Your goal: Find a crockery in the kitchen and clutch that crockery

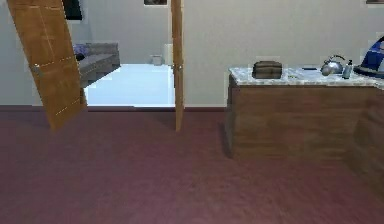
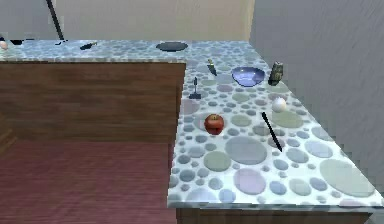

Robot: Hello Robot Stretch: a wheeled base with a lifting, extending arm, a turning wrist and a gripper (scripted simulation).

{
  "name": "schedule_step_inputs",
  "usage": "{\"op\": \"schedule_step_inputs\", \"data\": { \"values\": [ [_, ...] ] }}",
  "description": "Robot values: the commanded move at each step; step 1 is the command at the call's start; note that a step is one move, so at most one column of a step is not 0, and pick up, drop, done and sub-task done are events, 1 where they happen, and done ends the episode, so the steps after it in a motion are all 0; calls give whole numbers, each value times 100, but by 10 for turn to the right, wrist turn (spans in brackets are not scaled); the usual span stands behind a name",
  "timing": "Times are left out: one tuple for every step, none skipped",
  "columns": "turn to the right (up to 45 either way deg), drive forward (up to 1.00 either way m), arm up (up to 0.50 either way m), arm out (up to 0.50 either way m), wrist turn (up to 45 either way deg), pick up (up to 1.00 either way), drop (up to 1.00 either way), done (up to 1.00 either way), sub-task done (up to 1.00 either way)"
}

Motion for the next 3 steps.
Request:
{"op": "schedule_step_inputs", "data": {
  "values": [
    [0, 30, 0, 0, 0, 0, 0, 0, 0],
    [450, 0, 0, 0, 0, 0, 0, 0, 0],
    [330, 0, 0, 0, 0, 0, 0, 0, 0]
  ]
}}
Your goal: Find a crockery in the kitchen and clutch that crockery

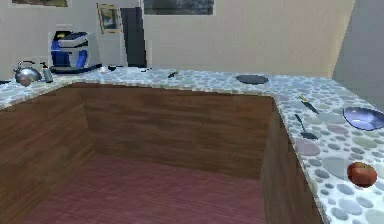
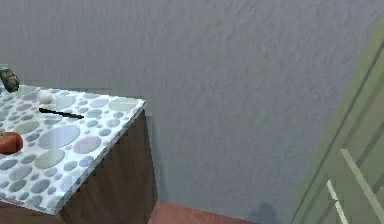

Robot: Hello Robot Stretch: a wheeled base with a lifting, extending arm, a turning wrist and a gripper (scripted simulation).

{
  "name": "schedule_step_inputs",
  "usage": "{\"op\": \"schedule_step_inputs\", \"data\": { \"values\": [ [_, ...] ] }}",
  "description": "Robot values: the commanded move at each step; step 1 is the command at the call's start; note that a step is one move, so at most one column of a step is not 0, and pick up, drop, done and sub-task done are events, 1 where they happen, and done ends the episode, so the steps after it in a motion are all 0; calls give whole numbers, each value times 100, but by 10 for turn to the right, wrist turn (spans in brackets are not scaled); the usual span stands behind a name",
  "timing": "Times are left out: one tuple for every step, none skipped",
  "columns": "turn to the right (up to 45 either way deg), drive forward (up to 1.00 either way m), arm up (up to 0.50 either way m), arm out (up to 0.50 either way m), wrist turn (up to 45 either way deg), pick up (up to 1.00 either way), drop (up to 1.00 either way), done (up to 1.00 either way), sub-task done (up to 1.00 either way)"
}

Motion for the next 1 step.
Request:
{"op": "schedule_step_inputs", "data": {
  "values": [
    [0, 5, 0, 0, 0, 0, 0, 0, 0]
  ]
}}
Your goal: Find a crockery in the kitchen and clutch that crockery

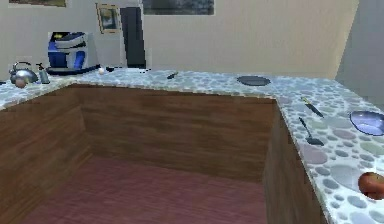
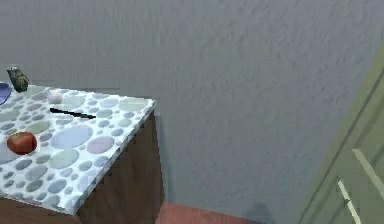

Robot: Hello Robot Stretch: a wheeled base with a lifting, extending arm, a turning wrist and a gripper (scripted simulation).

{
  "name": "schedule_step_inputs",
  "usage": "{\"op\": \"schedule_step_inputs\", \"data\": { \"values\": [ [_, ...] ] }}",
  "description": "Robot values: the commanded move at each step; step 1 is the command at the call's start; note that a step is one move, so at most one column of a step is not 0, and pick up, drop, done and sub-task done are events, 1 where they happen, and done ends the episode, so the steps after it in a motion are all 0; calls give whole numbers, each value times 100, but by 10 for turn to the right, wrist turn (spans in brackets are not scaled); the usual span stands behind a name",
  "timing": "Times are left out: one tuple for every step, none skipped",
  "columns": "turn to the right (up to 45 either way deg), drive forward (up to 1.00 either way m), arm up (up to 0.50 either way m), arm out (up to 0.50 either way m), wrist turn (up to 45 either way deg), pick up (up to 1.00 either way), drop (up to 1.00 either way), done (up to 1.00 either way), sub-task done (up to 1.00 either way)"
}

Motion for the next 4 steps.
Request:
{"op": "schedule_step_inputs", "data": {
  "values": [
    [450, 0, 0, 0, 0, 0, 0, 0, 0],
    [450, 0, 0, 0, 0, 0, 0, 0, 0],
    [60, 0, 0, 0, 0, 0, 0, 0, 0],
    [0, 45, 0, 0, 0, 0, 0, 0, 0]
  ]
}}
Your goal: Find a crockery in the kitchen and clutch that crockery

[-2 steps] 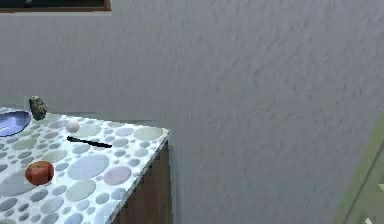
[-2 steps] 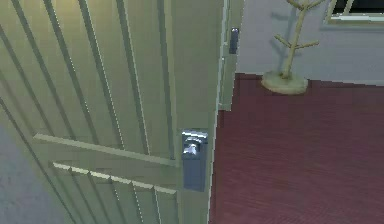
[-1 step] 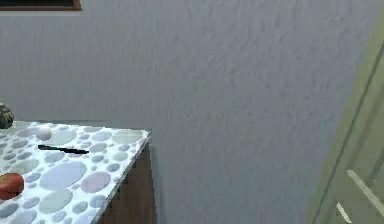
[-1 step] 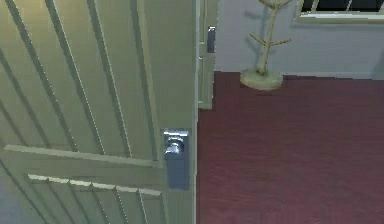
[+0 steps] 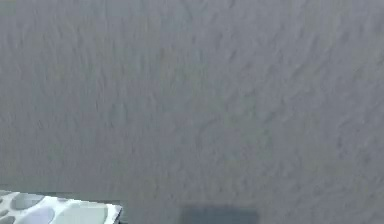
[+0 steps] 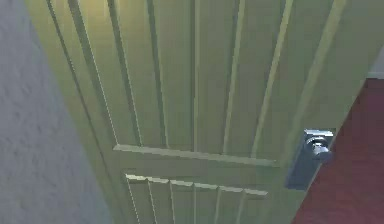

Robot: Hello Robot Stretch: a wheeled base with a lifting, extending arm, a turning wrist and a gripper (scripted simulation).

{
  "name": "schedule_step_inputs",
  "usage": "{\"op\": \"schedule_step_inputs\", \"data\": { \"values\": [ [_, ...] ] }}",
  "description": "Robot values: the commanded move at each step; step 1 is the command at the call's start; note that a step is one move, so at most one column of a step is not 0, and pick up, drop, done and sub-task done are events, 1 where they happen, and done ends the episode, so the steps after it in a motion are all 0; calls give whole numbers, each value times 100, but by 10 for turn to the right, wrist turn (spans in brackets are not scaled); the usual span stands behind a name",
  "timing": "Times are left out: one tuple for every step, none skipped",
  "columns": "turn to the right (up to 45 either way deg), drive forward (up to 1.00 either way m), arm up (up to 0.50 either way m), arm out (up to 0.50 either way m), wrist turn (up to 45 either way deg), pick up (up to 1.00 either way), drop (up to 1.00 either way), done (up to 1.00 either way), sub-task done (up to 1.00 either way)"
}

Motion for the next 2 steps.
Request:
{"op": "schedule_step_inputs", "data": {
  "values": [
    [-450, 0, 0, 0, 0, 0, 0, 0, 0],
    [-450, 0, 0, 0, 0, 0, 0, 0, 0]
  ]
}}
